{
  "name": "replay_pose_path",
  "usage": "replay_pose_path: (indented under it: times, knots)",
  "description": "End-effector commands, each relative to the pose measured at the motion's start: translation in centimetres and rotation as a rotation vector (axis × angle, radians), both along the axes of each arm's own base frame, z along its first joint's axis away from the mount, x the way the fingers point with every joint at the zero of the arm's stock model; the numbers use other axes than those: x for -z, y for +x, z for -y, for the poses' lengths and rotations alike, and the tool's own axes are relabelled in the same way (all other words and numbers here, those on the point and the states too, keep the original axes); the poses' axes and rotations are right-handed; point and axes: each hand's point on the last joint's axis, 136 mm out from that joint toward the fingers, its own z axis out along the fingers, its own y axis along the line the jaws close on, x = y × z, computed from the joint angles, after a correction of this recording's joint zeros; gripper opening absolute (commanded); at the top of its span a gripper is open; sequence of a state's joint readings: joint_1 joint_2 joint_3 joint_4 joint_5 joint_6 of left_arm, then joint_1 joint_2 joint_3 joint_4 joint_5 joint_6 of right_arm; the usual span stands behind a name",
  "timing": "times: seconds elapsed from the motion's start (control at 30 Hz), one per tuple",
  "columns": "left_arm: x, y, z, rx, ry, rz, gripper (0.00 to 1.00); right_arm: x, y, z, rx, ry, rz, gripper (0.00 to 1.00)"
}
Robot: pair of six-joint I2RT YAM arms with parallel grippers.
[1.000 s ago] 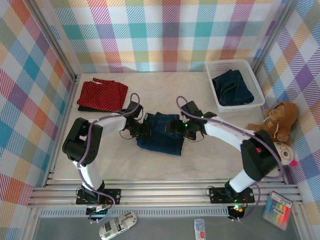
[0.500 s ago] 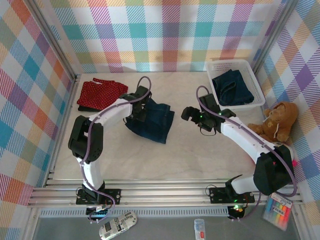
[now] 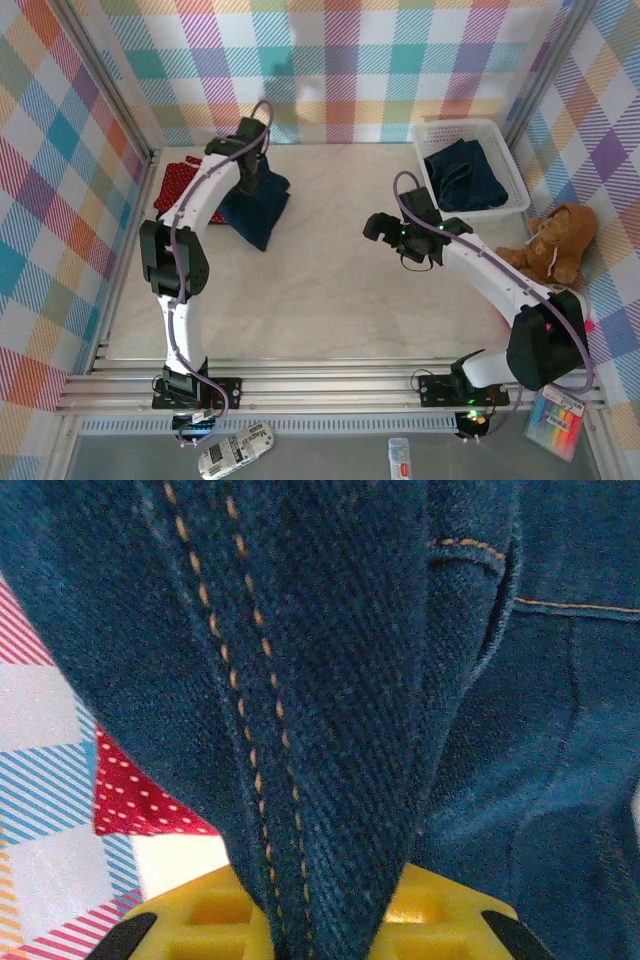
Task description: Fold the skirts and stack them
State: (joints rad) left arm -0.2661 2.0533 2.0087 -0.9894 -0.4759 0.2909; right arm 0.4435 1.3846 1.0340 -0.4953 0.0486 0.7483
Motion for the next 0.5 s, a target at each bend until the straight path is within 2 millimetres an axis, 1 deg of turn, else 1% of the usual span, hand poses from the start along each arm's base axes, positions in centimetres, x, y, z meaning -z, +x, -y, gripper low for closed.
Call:
replay_pose_path:
  times: [0.0, 0.13, 0.27, 0.37, 0.4, 0.47]
  knots:
    - [-1.4, 0.4, -1.1, 0.047, -0.012, -0.023, 0.0, -0.1, -0.2, 0.1, 0.009, 0.013, -0.014, 0.99]
    - [-3.1, 1.3, -0.8, 0.086, -0.098, 0.006, 0.0, 0.0, -0.2, 0.0, 0.015, 0.022, -0.025, 0.99]
    - [-4.6, 1.5, -0.2, 0.121, -0.144, 0.018, 0.0, 0.3, -0.2, -0.1, 0.021, 0.029, -0.037, 0.99]
    - [-6.2, 1.3, 1.0, 0.152, -0.209, 0.037, 0.0, 0.4, -0.3, -0.1, 0.023, 0.035, -0.044, 0.99]
    - [-6.6, 1.3, 1.1, 0.157, -0.219, 0.048, 0.0, 0.4, -0.4, -0.2, 0.023, 0.036, -0.045, 0.99]
    - [-7.5, 1.6, 0.6, 0.149, -0.22, 0.079, 0.0, 0.4, -0.4, -0.2, 0.022, 0.037, -0.046, 0.99]
